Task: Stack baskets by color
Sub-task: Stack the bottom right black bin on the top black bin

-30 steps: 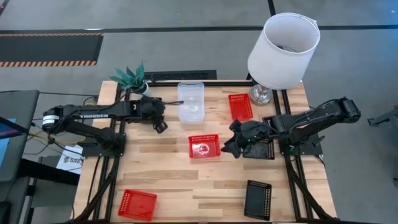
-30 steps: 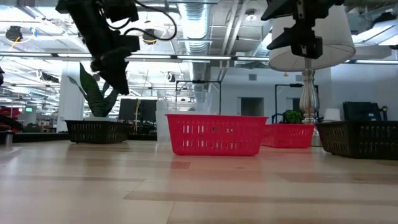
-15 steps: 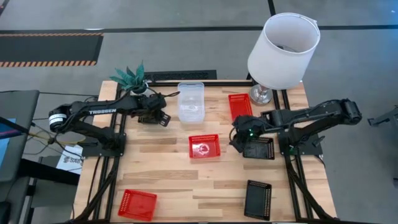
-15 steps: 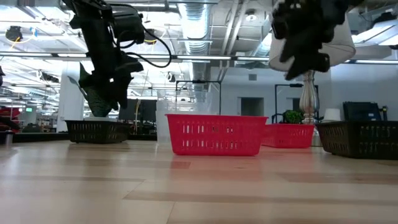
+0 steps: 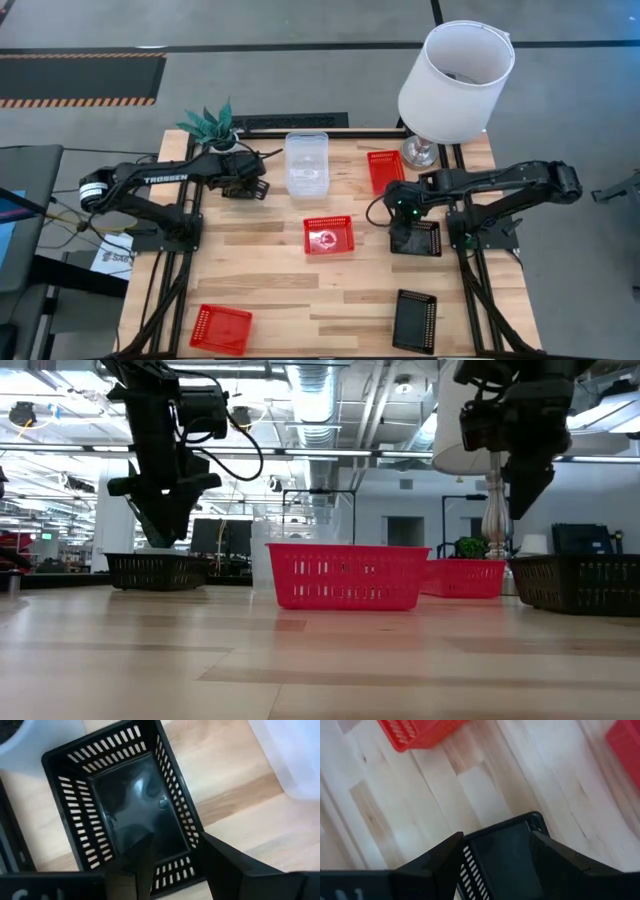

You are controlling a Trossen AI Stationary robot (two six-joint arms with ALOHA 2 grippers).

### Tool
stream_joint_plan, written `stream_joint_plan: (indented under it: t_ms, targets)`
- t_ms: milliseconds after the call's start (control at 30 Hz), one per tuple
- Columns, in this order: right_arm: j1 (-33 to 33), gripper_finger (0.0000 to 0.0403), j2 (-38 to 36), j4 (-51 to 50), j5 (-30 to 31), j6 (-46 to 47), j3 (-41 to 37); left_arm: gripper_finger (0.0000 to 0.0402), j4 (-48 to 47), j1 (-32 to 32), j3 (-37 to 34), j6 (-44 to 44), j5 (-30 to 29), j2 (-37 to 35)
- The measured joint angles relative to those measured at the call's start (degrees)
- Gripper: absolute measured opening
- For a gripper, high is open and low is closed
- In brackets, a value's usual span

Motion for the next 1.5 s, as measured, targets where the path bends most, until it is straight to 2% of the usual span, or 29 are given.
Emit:
stream_joint_plan:
  t_ms: [233,467,967,1400,1500]
  targets:
    - [-0.33,0.0249,0.04,-0.13,-0.37,-1.40,0.00,0.0139,-0.55,0.55,-0.02,-5.51,-0.42,5.32]
    - [-0.26,0.0249,0.04,-0.22,-0.57,-1.51,0.00,0.0139,-0.30,0.40,-0.04,-6.17,0.51,9.95]
    - [-0.38,0.0249,0.04,0.18,-0.57,-2.13,0.00,0.0139,1.66,-1.13,1.49,-5.85,0.84,2.47]
    - [-0.36,0.0249,0.04,1.44,-0.54,-2.76,0.00,0.0139,3.22,-2.98,1.51,-4.78,-0.09,8.00]
    - [-0.24,0.0249,0.04,0.82,-0.57,-0.12,0.00,0.0138,3.45,-2.98,1.49,-3.18,-0.96,7.68]
